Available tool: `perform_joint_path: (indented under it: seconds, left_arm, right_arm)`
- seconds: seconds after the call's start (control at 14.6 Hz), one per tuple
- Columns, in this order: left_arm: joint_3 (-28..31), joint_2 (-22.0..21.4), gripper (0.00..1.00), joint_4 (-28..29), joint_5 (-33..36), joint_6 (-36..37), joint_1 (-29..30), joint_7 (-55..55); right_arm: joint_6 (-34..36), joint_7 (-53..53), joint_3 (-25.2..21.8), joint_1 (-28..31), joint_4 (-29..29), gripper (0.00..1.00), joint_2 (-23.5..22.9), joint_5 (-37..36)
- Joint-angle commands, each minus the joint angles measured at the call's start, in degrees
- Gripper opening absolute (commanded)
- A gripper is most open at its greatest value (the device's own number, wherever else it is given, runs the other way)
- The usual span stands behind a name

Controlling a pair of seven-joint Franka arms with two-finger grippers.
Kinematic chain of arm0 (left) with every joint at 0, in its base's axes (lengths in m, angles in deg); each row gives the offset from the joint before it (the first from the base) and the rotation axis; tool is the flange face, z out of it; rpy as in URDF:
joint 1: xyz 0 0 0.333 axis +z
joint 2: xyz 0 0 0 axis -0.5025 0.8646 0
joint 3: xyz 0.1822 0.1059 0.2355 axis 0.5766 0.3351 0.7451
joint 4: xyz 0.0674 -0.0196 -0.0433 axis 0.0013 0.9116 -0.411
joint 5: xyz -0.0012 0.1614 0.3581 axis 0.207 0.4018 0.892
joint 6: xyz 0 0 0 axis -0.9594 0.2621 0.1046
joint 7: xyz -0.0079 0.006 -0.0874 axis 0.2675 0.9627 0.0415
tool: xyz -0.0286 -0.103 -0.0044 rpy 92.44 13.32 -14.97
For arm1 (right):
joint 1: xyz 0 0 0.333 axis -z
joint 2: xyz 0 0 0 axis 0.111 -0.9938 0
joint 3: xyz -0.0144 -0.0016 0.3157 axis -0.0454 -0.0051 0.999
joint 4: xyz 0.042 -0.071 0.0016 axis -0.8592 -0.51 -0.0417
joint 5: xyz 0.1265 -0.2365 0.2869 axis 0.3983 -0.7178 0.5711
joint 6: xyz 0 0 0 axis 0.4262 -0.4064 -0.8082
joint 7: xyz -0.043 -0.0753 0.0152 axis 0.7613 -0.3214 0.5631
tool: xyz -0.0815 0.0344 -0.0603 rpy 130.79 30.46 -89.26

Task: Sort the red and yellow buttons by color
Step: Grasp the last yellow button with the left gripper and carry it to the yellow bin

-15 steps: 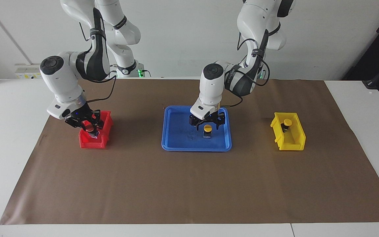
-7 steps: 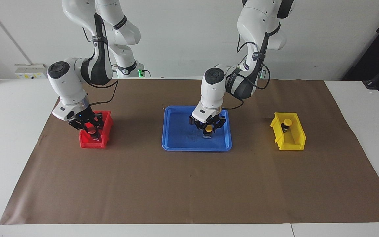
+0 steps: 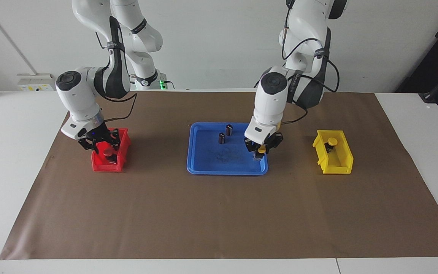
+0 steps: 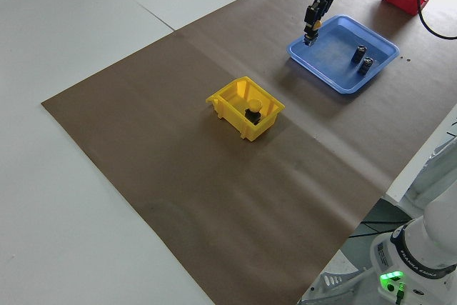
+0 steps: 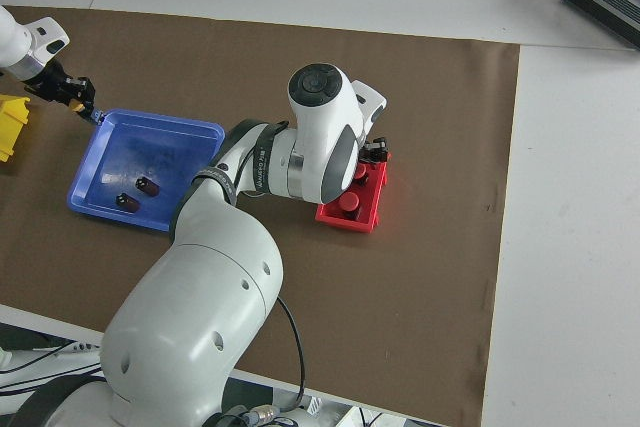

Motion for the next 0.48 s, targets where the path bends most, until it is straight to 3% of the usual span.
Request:
perform_joint_path:
  seconds: [0.0,0.21,0.41]
  left_arm:
    - [-0.31,-2.86,0.01,0.53,0.39,3.41,9.58,-13.44]
    - [-0.39,-2.77,0.01,1.14,0.39,0.53,19.59,-27.51]
    - [-0.31,-3.9,0.01,5.43,0.39,-3.85,23.76,-33.18]
  right_arm:
    - [10.91,1.98,0.43,0.54,8.98,0.99,0.85,1.08]
    - [25.93,0.93,0.6,0.01,21.28,0.99,1.64,1.08]
    - [40.09,-2.31,0.34,0.62,31.66,1.0,1.64,1.08]
